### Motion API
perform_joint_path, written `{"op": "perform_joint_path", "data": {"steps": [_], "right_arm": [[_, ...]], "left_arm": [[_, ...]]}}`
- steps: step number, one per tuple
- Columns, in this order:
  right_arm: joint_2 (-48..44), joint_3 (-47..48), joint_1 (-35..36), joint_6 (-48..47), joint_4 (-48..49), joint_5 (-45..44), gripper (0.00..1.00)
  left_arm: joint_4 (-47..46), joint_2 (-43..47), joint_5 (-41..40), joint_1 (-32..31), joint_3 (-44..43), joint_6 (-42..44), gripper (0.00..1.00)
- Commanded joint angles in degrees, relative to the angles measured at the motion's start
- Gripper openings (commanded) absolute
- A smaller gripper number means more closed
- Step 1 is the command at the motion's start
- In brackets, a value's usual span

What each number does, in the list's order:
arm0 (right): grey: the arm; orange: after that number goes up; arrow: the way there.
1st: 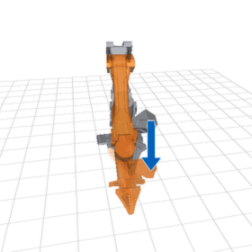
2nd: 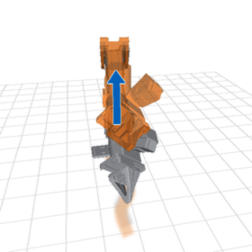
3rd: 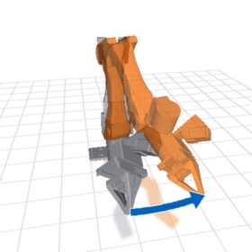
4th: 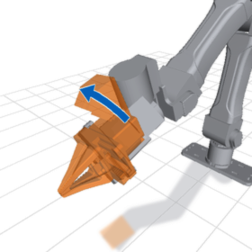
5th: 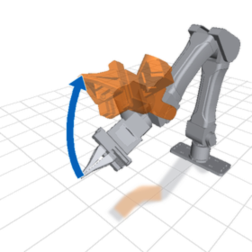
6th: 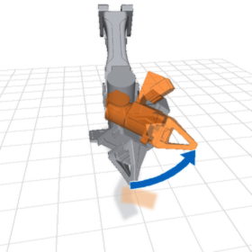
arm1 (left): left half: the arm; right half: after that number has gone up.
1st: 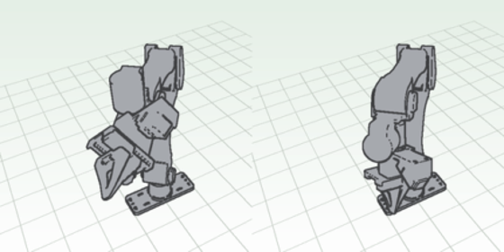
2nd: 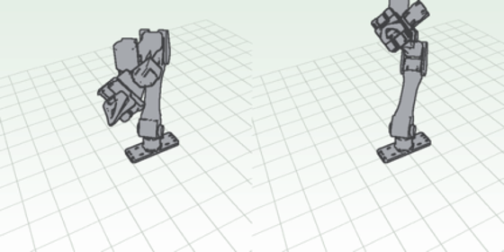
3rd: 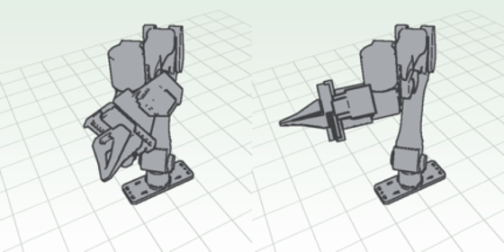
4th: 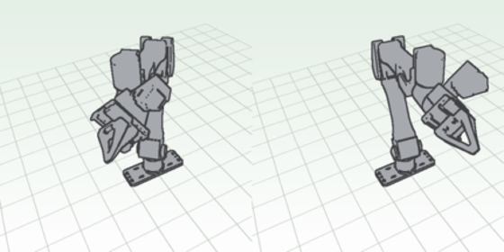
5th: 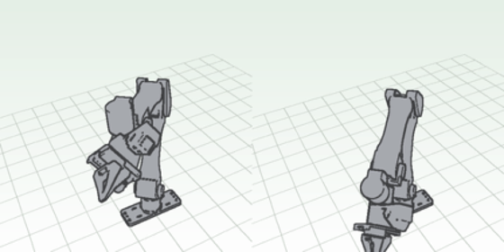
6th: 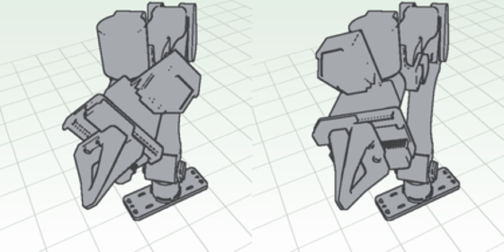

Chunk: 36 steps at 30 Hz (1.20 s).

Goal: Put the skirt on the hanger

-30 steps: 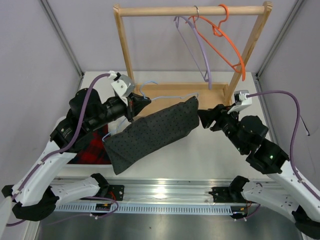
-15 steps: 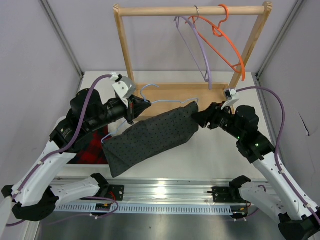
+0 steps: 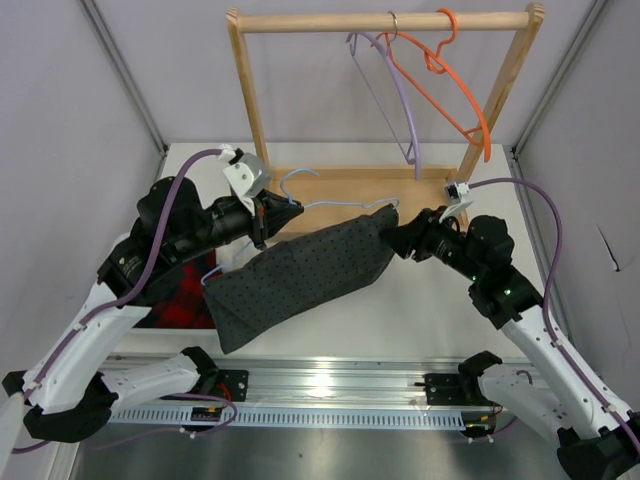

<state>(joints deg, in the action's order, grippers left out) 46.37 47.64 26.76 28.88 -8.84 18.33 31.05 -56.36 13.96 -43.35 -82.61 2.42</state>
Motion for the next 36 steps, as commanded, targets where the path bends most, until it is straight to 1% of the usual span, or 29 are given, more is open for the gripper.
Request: {"op": "perform_joint_path", "data": {"steps": [1, 2, 3, 4, 5, 8, 9, 14, 19, 20, 22, 27, 30, 36], "right_arm": [[0.21, -0.09, -0.40, -0.14, 3.30, 0.04, 0.45], [0.04, 0.00, -0.40, -0.14, 3.30, -0.13, 0.38], [-0.22, 0.17, -0.40, -0.32, 2.61, -0.74, 0.35], [-0.57, 0.26, -0.40, -0.32, 2.25, -1.18, 0.30], [-0.93, 0.35, -0.48, -0.32, 1.90, -1.62, 0.20], [-2.60, 0.18, -0.92, -0.41, 0.06, -3.03, 0.09], [-2.95, 0.09, -1.01, -0.49, -0.82, -3.21, 0.07], [-5.23, -0.26, -1.27, -1.20, -3.99, -4.88, 0.04], [-6.38, -1.49, -1.45, -0.85, -5.31, -4.35, 0.01], [-6.55, -2.02, -1.45, -0.76, -5.40, -4.27, 0.00], [-6.73, -2.46, -1.45, -0.76, -5.48, -4.26, 0.00], [-5.33, -2.64, -1.54, -0.76, -4.87, -4.09, 0.00], [-4.10, -1.85, -1.54, -0.85, -3.73, -3.65, 0.00], [-1.11, 0.79, -1.54, -2.25, -4.60, -4.79, 0.00]], "left_arm": [[-5.12, 0.72, 1.34, -0.24, -3.79, -1.10, 0.00], [-5.03, 0.72, 1.34, -0.24, -3.61, -1.10, 0.00], [-5.12, 0.72, 1.08, -0.24, -3.87, -1.10, 0.00], [-5.12, 0.72, 0.81, -0.24, -4.05, -1.01, 0.00], [-5.21, 0.72, 0.55, -0.24, -4.05, -1.18, 0.00], [-5.82, 0.99, -1.12, -0.24, -4.05, -1.54, 0.00], [-6.35, 1.07, -1.56, -0.24, -4.05, -1.71, 0.00], [-7.32, 0.99, -5.86, -0.15, -4.49, -1.98, 0.00], [-7.93, 0.02, -9.73, -0.06, -5.46, -1.98, 0.00], [-8.45, -0.15, -10.87, -0.06, -5.63, -3.54, 0.00], [-8.81, -0.33, -12.02, 0.02, -6.16, -3.91, 0.00], [-8.46, -2.08, -13.42, 0.20, -8.79, -4.35, 0.00], [-8.63, -2.35, -13.60, 0.20, -9.41, -4.79, 0.00], [-9.51, -2.26, -13.69, 0.20, -9.32, -4.96, 0.00]]}}
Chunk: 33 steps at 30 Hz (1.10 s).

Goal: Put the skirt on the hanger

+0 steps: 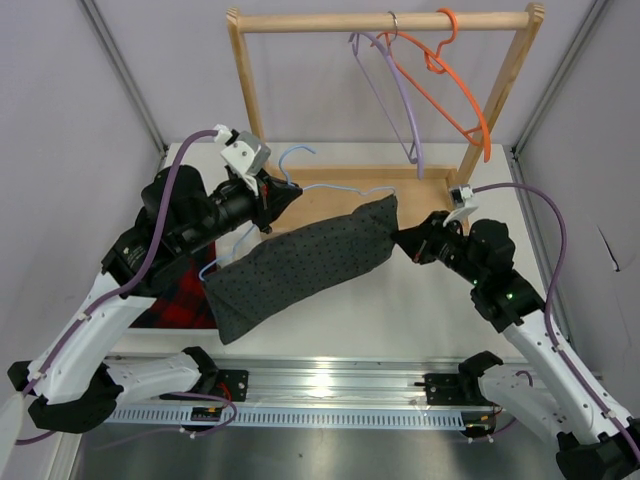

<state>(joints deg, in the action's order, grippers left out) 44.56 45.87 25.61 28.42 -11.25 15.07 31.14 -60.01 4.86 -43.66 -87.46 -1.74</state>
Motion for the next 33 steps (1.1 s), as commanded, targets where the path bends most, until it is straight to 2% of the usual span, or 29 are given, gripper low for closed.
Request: {"op": "perform_joint_path", "data": {"steps": [1, 3, 4, 6, 7, 9, 10, 13, 19, 27, 33], "right_arm": [[0.88, 2.73, -0.29, -1.88, -2.20, -1.80, 0.02], [1.32, 3.17, -0.38, -1.97, -2.03, -2.67, 0.10], [1.76, 3.96, -0.38, -1.97, -1.94, -2.94, 0.20], [2.55, 5.37, -0.38, -2.14, -2.02, -3.03, 0.27], [3.08, 7.11, -0.38, -2.15, -2.37, -3.12, 0.35], [4.57, 8.88, -0.38, -2.41, -3.52, -3.55, 0.41], [4.92, 9.50, -0.29, -2.50, -3.78, -3.73, 0.49], [5.10, 11.61, -0.38, -2.50, -4.84, -4.61, 0.55], [3.79, 14.78, -0.47, -1.53, -7.39, -4.61, 0.56], [2.55, 18.99, -0.47, -1.71, -10.37, -4.97, 0.55], [2.64, 21.81, -0.47, -1.71, -11.52, -3.56, 0.55]], "left_arm": [[-9.51, 1.21, -4.60, 0.50, -4.56, -0.81, 0.00], [-9.60, 1.03, -4.60, 0.50, -4.73, -0.64, 0.00], [-9.34, 0.86, -4.60, 0.50, -4.91, -0.20, 0.00], [-9.08, 0.25, -6.34, 0.50, -5.78, 0.24, 0.00], [-8.90, 0.07, -6.79, 0.50, -5.88, 0.85, 0.00], [-8.55, -0.20, -7.59, 0.50, -6.23, 1.30, 0.00], [-8.46, -0.11, -7.76, 0.50, -6.23, 1.56, 0.00], [-8.46, 0.24, -8.82, 0.50, -5.97, 1.56, 0.00], [-7.41, -1.60, -14.08, 0.59, -7.55, 4.11, 0.00], [-6.35, -8.00, -23.04, 0.59, -15.01, 8.06, 0.00], [-6.70, -14.07, -23.68, 3.22, -21.07, 10.00, 0.00]]}}
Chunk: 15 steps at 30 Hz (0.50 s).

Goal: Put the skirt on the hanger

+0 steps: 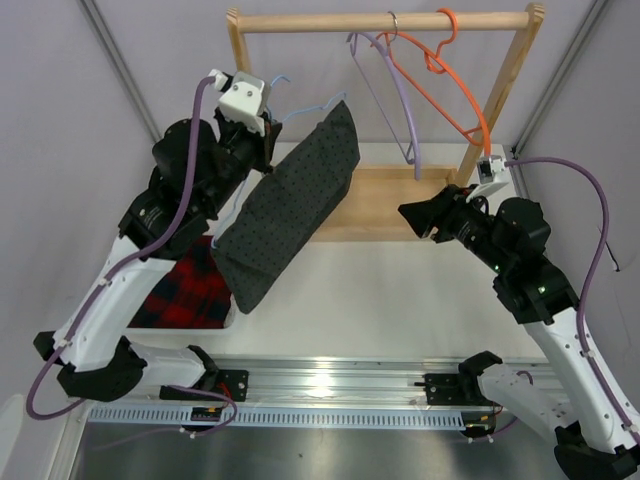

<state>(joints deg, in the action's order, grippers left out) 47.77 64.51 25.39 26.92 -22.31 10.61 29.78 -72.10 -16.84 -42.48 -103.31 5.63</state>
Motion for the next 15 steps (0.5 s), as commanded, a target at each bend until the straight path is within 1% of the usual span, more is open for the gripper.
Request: {"op": "perform_joint_path", "data": {"steps": [1, 7, 10, 15], "right_arm": [[-0.48, 3.43, -0.16, -0.20, -0.63, 1.08, 0.55], [0.83, 5.89, -0.34, -1.25, -1.16, 1.60, 0.54], [1.62, 6.59, -0.34, -1.43, -0.81, 2.74, 0.53], [1.54, 6.24, -0.34, -1.69, 0.15, 3.01, 0.53]], "left_arm": [[-5.00, -2.95, -1.18, 2.92, -7.15, 2.02, 0.00], [-3.94, -11.39, 4.18, 10.03, -17.87, -0.70, 0.00], [-4.90, -14.47, 6.73, 12.76, -20.95, -2.55, 0.00], [-8.50, -17.90, 8.40, 15.58, -22.29, -5.36, 0.00]]}}
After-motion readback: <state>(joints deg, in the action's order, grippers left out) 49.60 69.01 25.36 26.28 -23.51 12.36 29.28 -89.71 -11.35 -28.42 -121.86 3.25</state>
